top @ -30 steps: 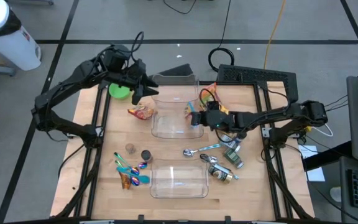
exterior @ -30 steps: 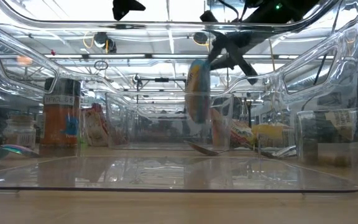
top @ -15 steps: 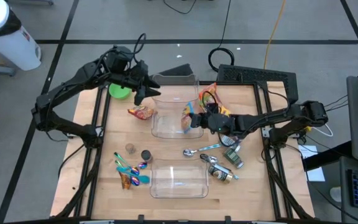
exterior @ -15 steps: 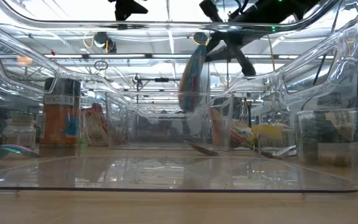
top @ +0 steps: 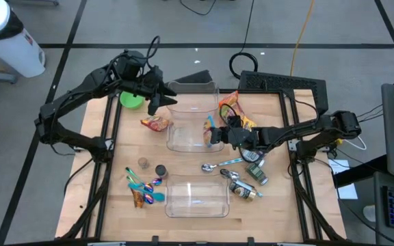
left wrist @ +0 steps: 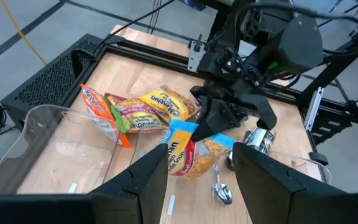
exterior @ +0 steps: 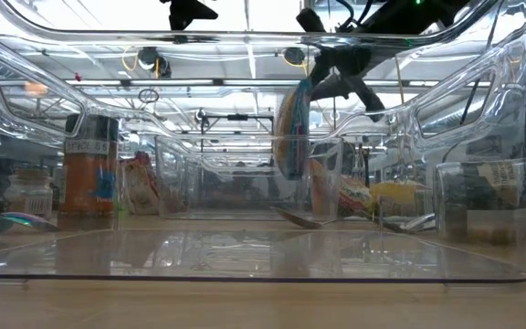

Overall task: Pick & Place Food Item
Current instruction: Put the blue noodle pack into the middle transparent bin

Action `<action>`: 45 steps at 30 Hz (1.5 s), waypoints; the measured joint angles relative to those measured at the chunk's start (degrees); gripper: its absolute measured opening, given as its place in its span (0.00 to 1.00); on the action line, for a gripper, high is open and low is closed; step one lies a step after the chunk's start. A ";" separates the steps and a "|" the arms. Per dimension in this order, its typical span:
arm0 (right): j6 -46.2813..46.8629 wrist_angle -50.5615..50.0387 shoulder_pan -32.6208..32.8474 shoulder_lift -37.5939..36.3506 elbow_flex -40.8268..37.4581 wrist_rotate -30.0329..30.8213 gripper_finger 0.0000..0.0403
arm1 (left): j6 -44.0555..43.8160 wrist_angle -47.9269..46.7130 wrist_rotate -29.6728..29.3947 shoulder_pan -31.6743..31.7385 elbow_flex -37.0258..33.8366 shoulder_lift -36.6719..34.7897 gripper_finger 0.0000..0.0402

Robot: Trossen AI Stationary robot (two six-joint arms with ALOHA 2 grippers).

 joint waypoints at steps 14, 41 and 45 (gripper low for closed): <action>1.50 -1.18 -0.45 3.48 0.07 -0.20 0.00 | -0.62 0.00 0.04 -0.02 0.00 0.00 0.46; 8.72 10.90 -0.42 3.48 -9.20 -1.41 0.00 | -1.09 0.00 -0.02 -2.29 0.00 0.02 0.46; 8.00 10.75 -0.42 3.48 -9.20 -1.53 0.00 | -1.16 0.03 -0.02 -2.29 0.00 0.02 0.46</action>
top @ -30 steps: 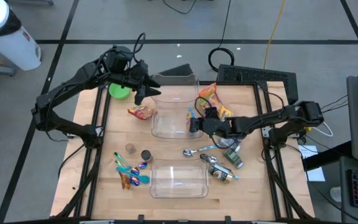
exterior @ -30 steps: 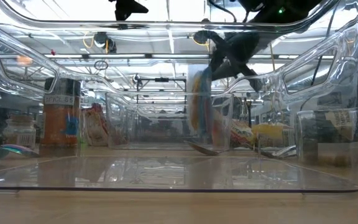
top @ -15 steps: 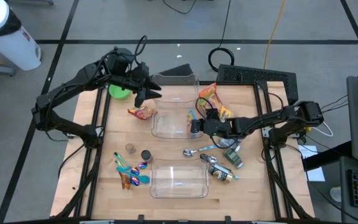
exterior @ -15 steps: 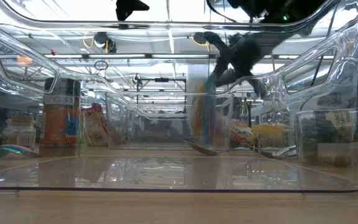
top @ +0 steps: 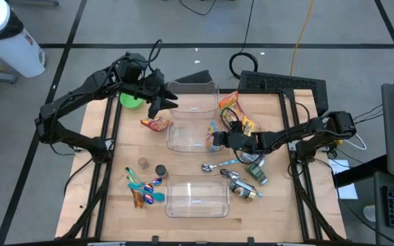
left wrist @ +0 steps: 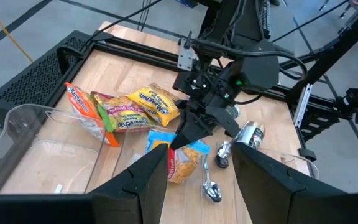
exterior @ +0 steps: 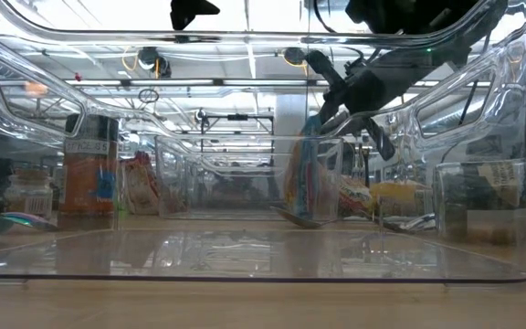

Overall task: Pick & Place Food Item
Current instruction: Put the blue noodle pack into the middle transparent bin

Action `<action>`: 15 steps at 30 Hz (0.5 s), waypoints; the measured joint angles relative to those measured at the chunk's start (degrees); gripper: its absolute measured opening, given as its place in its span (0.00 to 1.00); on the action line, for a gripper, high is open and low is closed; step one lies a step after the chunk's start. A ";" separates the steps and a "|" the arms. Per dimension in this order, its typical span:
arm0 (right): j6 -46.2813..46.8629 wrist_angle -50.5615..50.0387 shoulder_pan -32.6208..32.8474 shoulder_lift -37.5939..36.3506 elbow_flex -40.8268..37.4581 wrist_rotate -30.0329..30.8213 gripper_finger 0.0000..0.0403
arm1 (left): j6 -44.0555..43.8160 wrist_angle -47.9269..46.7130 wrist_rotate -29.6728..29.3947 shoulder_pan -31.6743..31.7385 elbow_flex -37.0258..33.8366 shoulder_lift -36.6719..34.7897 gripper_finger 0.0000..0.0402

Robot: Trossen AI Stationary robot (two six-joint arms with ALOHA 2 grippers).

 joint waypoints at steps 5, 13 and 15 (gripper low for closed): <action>-0.03 -1.49 -0.01 0.00 0.00 0.02 0.00 | -0.06 0.02 -0.04 0.00 0.00 0.00 0.46; -0.03 -2.91 -0.07 -0.02 0.00 0.03 0.00 | -0.76 0.15 -0.12 0.00 0.01 0.00 0.46; -0.03 -3.37 -0.07 -0.02 0.00 0.02 0.00 | -0.78 0.17 -0.13 0.00 0.02 0.00 0.46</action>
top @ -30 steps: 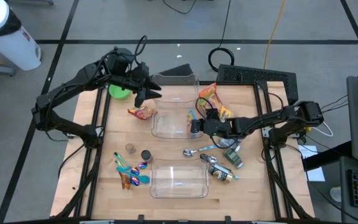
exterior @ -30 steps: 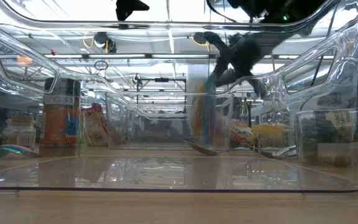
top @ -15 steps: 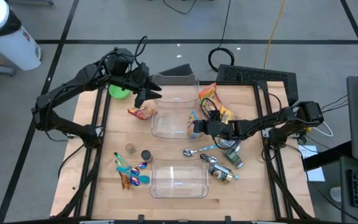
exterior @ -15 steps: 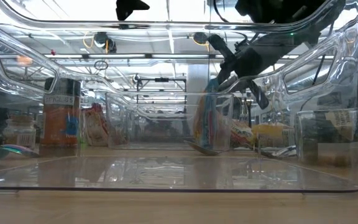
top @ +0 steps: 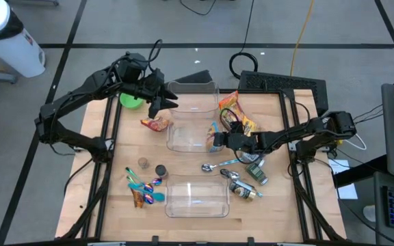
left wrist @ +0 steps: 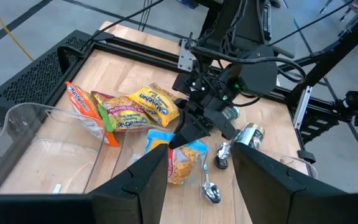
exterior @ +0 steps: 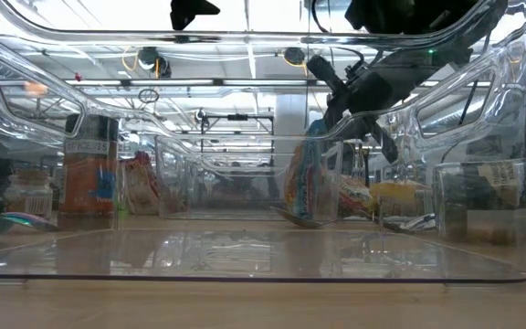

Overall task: Pick & Place Food Item
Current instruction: Put the blue noodle pack into the middle transparent bin

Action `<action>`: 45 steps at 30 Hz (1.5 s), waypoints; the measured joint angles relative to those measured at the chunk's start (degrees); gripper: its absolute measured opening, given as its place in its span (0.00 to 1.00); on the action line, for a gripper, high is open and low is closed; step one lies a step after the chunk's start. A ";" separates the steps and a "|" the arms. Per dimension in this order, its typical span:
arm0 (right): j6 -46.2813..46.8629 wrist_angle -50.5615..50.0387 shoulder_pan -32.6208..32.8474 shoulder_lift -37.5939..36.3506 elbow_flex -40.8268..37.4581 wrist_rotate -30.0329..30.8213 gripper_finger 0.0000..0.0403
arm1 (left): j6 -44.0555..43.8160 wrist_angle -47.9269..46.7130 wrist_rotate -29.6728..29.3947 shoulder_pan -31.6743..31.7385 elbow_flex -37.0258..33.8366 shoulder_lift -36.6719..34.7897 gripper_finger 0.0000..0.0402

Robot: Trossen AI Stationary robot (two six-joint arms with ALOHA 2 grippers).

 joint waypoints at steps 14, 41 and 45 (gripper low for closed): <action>-1.90 -2.52 -0.50 -1.40 0.02 0.08 0.15 | -0.33 0.00 0.02 0.00 0.00 0.00 0.46; -15.81 -9.96 -3.87 -5.44 0.02 -7.80 0.19 | -0.16 1.30 -0.31 0.00 0.00 0.02 0.46; -18.62 -11.20 -4.66 -6.19 0.11 -9.75 0.19 | -0.18 1.42 -0.34 0.00 0.00 0.02 0.46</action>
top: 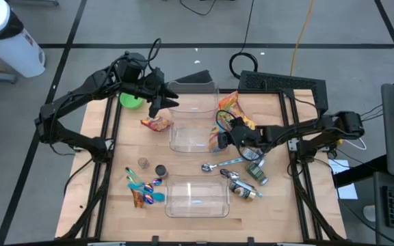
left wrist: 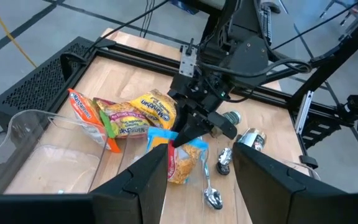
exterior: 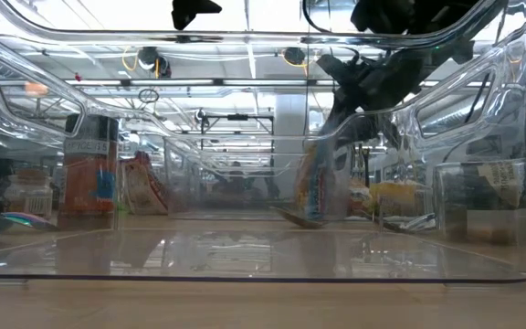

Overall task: Pick & Place Food Item
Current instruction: Put the blue noodle pack into the middle transparent bin

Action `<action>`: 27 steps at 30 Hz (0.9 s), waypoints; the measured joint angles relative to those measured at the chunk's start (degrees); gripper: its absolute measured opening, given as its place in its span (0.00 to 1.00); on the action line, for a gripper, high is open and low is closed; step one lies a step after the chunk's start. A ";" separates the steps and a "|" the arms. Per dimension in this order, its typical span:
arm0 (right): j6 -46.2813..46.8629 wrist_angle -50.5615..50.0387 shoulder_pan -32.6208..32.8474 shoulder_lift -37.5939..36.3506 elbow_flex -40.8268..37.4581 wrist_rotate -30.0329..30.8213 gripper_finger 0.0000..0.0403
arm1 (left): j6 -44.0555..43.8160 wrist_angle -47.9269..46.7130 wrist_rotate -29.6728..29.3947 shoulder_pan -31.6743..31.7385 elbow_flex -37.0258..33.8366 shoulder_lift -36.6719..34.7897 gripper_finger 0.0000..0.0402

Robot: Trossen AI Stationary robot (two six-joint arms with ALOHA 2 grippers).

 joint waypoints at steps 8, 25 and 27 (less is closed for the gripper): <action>-7.87 -2.78 -2.54 -3.43 -0.18 -1.20 0.19 | -0.17 1.04 -0.04 0.00 0.00 0.00 0.46; -16.24 -9.99 -3.62 -5.29 0.04 -3.81 0.19 | -1.53 2.08 -1.50 0.00 0.04 0.02 0.46; -16.40 -9.35 -3.62 -5.25 0.03 -3.88 0.19 | -1.53 2.10 -1.56 0.00 0.04 0.02 0.46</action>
